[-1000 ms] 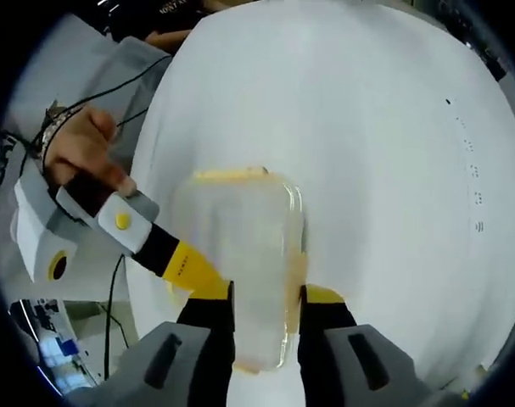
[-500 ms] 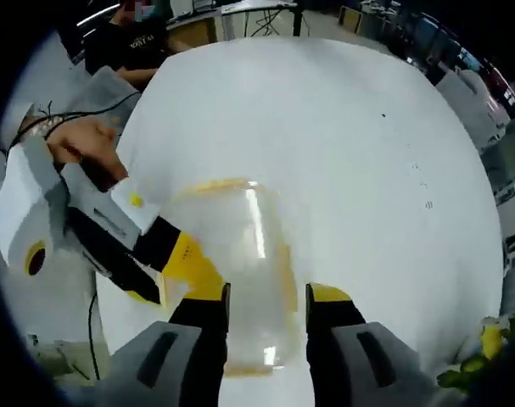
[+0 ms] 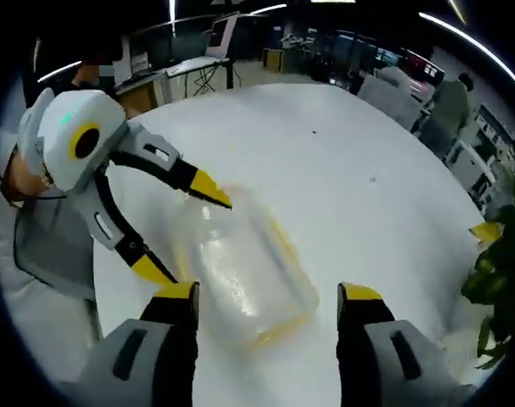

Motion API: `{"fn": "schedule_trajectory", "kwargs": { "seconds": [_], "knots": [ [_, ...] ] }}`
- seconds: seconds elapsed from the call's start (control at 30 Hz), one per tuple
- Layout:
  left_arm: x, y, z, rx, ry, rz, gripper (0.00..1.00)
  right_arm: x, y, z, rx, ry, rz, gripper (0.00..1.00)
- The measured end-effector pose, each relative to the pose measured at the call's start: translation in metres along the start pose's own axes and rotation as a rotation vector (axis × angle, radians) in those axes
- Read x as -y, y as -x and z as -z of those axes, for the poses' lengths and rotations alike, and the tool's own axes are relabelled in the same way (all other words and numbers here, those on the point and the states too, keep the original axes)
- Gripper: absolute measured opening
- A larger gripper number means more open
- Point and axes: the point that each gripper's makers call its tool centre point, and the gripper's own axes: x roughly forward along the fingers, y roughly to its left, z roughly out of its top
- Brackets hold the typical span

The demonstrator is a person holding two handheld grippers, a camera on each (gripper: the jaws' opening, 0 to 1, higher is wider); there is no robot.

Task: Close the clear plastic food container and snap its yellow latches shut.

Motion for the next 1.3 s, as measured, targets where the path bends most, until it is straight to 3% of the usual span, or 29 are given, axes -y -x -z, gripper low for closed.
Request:
{"fn": "schedule_trajectory", "kwargs": {
  "seconds": [0.1, 0.17, 0.23, 0.33, 0.47, 0.57, 0.6, 0.77, 0.87, 1.0, 1.17, 1.3],
  "knots": [
    [-0.007, 0.008, -0.003, 0.052, 0.094, -0.02, 0.88, -0.007, 0.0, 0.013, 0.042, -0.062, -0.021, 0.69],
    [-0.013, 0.013, 0.009, 0.005, 0.106, -0.053, 0.93, -0.008, -0.002, 0.023, 0.043, -0.083, 0.001, 0.76],
    [-0.012, 0.015, 0.02, -0.027, 0.085, -0.045, 0.92, -0.009, -0.006, 0.033, 0.059, -0.079, 0.039, 0.77],
    [-0.013, 0.014, 0.04, -0.068, 0.131, -0.049, 0.9, -0.017, -0.014, 0.048, 0.068, -0.129, 0.032, 0.69],
    [-0.014, 0.009, 0.047, -0.059, 0.206, -0.053, 0.85, -0.022, -0.018, 0.054, 0.116, -0.187, 0.028, 0.62],
    [-0.018, 0.003, 0.061, -0.107, 0.219, -0.081, 0.81, -0.022, -0.018, 0.053, 0.169, -0.227, 0.03, 0.55],
    [-0.018, 0.003, 0.068, -0.15, 0.206, -0.086, 0.78, -0.023, -0.02, 0.054, 0.171, -0.245, 0.024, 0.55],
    [-0.014, -0.003, 0.062, -0.132, 0.178, -0.057, 0.66, -0.02, -0.026, 0.059, 0.183, -0.236, 0.023, 0.49],
    [-0.01, -0.007, 0.063, -0.16, 0.136, -0.026, 0.63, -0.021, -0.028, 0.056, 0.205, -0.269, 0.005, 0.48],
    [-0.016, -0.005, 0.072, -0.198, 0.09, -0.043, 0.73, -0.029, -0.032, 0.048, 0.226, -0.276, -0.011, 0.45],
    [-0.037, 0.016, 0.083, -0.171, 0.115, -0.038, 0.7, -0.041, -0.045, 0.03, 0.214, -0.272, -0.007, 0.42],
    [-0.059, 0.038, 0.101, -0.169, 0.113, -0.045, 0.66, -0.059, -0.062, 0.008, 0.225, -0.288, -0.008, 0.4]
  ]
}}
